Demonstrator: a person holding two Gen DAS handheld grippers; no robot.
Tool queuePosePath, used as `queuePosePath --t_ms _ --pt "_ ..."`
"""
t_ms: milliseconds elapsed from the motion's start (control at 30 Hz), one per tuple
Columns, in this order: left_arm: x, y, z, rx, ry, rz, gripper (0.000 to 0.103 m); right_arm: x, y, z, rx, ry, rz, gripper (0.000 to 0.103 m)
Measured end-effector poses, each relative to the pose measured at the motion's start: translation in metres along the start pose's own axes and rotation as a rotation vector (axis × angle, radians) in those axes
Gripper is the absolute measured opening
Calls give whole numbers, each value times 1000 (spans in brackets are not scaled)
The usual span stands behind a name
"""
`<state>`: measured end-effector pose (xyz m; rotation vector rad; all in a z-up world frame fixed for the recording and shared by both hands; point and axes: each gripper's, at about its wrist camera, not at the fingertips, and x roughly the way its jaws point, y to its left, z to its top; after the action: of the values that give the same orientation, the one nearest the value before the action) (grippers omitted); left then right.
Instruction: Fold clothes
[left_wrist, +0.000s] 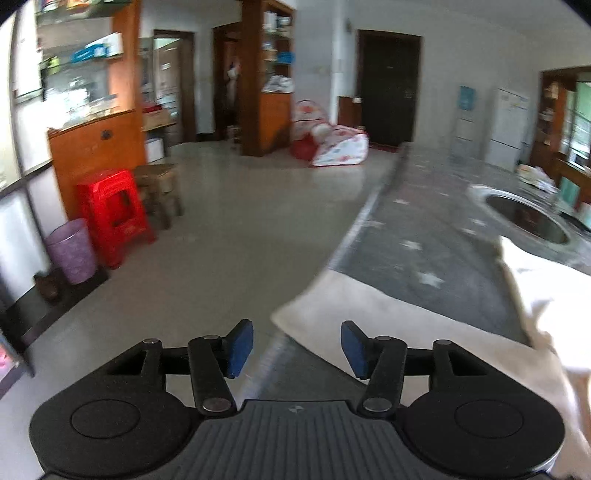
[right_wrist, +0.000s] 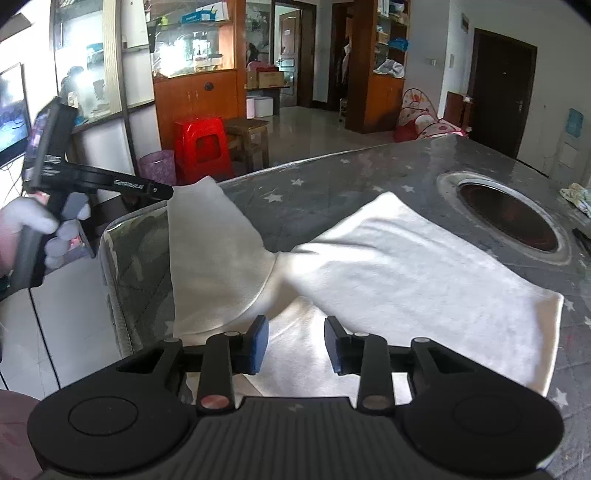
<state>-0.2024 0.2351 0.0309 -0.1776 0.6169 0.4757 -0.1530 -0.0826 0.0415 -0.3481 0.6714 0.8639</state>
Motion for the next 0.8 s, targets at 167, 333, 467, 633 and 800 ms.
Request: queuePosePath --t_ms 167,333,467,633,800 --pt "22 11 6 -78 44 -17 57 -11 -3 -5 18 -7 -11 33" --pt "32 19 6 -134 69 -69 51 -22 -10 -13 53 -14 -35 34" --pt "31 22 6 -155 55 -88 18 -29 -17 -18 87 -23 -58 34" --pt "21 22 10 -186 24 -118 9 -37 -25 -24 124 -37 -81 34" --pt "-6 8 21 -192 -11 -240 7 -43 -34 -29 163 -49 -105 34"
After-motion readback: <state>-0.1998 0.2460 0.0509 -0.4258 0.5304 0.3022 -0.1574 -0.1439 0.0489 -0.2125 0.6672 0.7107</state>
